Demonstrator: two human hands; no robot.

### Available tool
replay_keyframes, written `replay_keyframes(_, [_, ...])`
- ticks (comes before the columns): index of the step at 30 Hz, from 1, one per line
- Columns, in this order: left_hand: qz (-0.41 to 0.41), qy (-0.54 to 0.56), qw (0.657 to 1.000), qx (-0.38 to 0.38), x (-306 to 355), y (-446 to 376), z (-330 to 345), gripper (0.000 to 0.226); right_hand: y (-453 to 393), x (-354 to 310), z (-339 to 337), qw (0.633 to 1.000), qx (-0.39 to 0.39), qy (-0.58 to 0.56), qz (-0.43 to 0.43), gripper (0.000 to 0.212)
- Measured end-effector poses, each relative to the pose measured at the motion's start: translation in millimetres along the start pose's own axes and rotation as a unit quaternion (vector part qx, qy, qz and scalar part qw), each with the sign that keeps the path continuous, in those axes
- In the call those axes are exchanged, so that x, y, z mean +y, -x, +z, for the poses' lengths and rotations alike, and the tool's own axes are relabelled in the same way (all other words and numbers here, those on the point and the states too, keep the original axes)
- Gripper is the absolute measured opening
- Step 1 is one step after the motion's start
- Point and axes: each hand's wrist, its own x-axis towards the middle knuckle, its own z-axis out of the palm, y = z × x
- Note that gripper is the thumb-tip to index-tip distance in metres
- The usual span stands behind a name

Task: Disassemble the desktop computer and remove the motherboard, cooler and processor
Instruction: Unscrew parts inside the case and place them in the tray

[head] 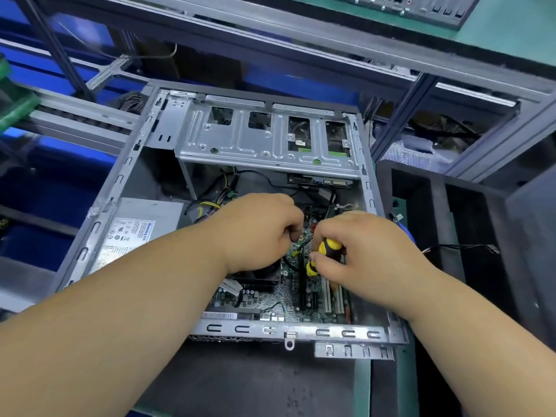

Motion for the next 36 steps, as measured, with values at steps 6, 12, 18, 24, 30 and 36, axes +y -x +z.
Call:
replay_keyframes(6, [-0.013, 0.017, 1.0, -0.003, -1, -1, 0, 0.015, 0, 0, 2, 1.0, 0.001, 0.001, 0.001, 0.015])
replay_keyframes(12, [-0.022, 0.031, 0.999, -0.003, -2, -2, 1, 0.016, 0, 1, 3, 1.0, -0.014, 0.017, -0.007, 0.014])
replay_keyframes(18, [-0.031, 0.032, 0.999, 0.016, -5, -3, 4, 0.015, 0, 1, 5, 1.0, 0.005, 0.011, -0.002, 0.012])
replay_keyframes(24, [-0.037, 0.039, 0.998, 0.02, -8, -4, 6, 0.016, 2, 2, 8, 0.999, 0.03, 0.005, 0.01, 0.017])
replay_keyframes(30, [0.006, 0.027, 1.0, 0.005, -9, -5, 8, 0.027, 2, -1, 8, 0.998, 0.04, 0.038, -0.024, 0.017])
replay_keyframes(36, [0.033, 0.06, 0.997, 0.027, -12, -8, 10, 0.03, 6, 5, 7, 0.998, 0.058, -0.037, 0.002, 0.011])
